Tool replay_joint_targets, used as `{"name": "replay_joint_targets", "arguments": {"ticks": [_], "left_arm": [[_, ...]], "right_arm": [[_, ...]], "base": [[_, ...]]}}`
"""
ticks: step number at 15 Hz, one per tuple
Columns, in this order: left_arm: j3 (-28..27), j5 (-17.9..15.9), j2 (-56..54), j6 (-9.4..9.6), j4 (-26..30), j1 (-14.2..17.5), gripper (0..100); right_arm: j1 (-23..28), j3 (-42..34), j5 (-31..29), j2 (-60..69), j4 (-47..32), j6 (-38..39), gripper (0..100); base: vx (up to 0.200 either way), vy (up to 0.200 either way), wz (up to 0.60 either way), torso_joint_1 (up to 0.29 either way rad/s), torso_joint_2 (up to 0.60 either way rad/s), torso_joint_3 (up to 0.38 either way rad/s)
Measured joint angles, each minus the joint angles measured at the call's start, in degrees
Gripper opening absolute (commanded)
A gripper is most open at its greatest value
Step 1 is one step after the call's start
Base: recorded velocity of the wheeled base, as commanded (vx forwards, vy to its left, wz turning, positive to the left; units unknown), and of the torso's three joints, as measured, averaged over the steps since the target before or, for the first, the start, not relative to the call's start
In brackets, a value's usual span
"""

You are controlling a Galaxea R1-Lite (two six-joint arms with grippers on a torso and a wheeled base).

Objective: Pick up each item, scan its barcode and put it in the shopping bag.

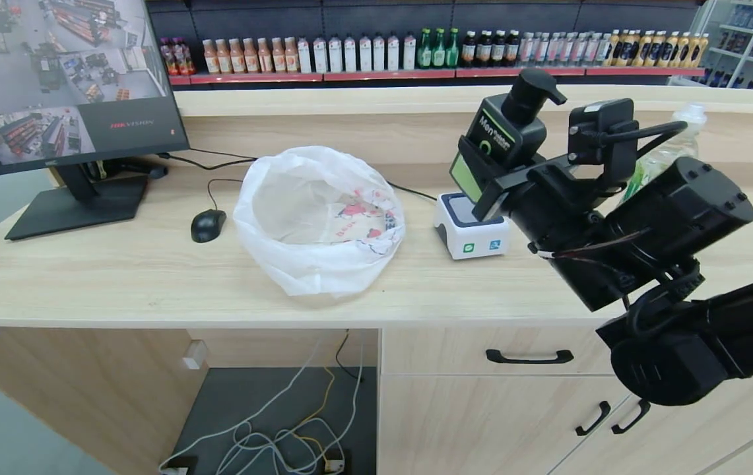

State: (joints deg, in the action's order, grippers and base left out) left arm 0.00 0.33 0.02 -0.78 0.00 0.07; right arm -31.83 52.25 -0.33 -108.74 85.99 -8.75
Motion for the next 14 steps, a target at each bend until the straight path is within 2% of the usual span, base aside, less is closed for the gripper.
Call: {"name": "replay_joint_targets", "arguments": {"ticks": [5, 8, 12, 14], "left_arm": [[0.0, 0.0, 0.0, 0.16, 0.0, 0.0, 100], [0.0, 0.0, 0.0, 0.21, 0.0, 0.0, 100], [0.0, 0.0, 0.0, 0.02, 0.0, 0.0, 100], [0.0, 0.0, 0.0, 0.07, 0.0, 0.0, 100]], "right_arm": [[1.2, -1.7, 7.1, -0.2, 0.5, -0.3, 0], [1.7, -2.6, 7.0, -1.6, 3.9, -0.1, 0], [2.8, -3.4, 6.8, -2.4, 4.0, 0.5, 0], [3.0, -3.2, 6.7, -2.8, 4.0, 1.9, 0]], "base": [[0.000, 0.000, 0.00, 0.000, 0.00, 0.000], [0.000, 0.000, 0.00, 0.000, 0.00, 0.000], [0.000, 0.000, 0.00, 0.000, 0.00, 0.000], [0.000, 0.200, 0.00, 0.007, 0.00, 0.005]]}}
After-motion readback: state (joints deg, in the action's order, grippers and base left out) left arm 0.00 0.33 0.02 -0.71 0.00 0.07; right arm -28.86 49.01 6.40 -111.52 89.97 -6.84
